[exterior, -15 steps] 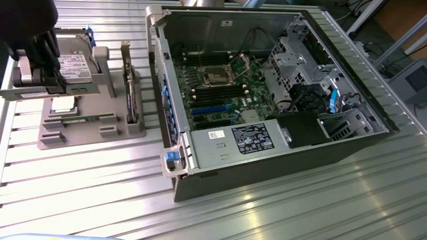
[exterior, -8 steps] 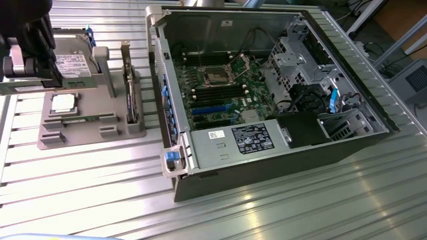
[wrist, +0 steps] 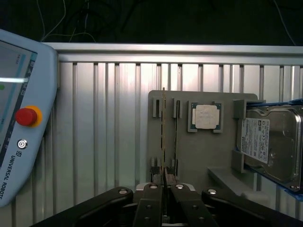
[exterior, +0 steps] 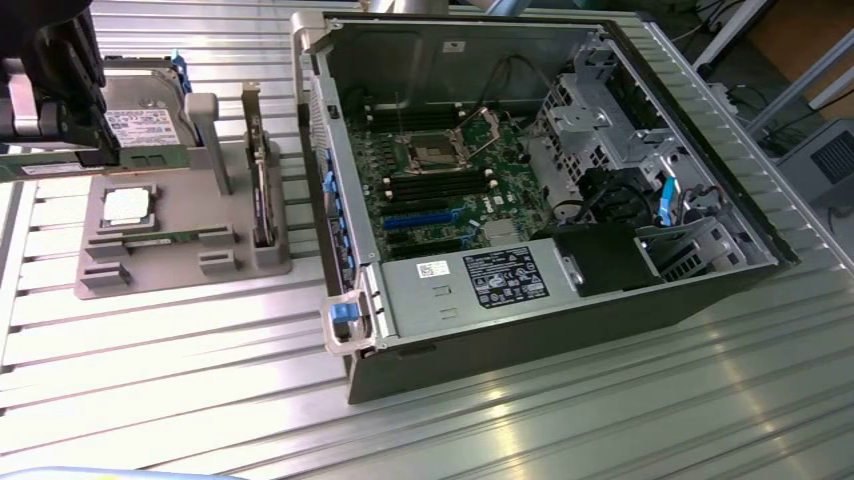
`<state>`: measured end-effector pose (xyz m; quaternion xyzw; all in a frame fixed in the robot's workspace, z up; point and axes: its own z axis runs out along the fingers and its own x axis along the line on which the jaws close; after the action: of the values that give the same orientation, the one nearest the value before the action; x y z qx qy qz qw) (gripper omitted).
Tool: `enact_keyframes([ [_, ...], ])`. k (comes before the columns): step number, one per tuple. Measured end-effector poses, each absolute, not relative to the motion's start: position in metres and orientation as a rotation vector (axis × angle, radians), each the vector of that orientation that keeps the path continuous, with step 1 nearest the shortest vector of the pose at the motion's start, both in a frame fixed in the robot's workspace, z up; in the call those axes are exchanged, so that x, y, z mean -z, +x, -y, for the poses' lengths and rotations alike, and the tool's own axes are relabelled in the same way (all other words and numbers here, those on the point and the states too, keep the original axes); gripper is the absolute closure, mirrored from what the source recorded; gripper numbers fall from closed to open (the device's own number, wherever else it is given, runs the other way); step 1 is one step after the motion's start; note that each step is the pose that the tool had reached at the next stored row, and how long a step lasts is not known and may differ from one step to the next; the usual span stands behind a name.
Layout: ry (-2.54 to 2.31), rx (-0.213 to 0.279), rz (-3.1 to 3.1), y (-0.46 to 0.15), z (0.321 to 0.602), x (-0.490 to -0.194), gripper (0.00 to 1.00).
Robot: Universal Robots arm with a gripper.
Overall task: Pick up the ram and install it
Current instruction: 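Pick up the ram and move it above insertion slot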
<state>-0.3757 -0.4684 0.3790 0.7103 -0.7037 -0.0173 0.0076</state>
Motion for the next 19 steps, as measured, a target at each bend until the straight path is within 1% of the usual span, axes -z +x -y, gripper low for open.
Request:
enact_keyframes([
  [19,2.22,0.053,2.2,-0.36,0.468,-0.379,0.87],
])
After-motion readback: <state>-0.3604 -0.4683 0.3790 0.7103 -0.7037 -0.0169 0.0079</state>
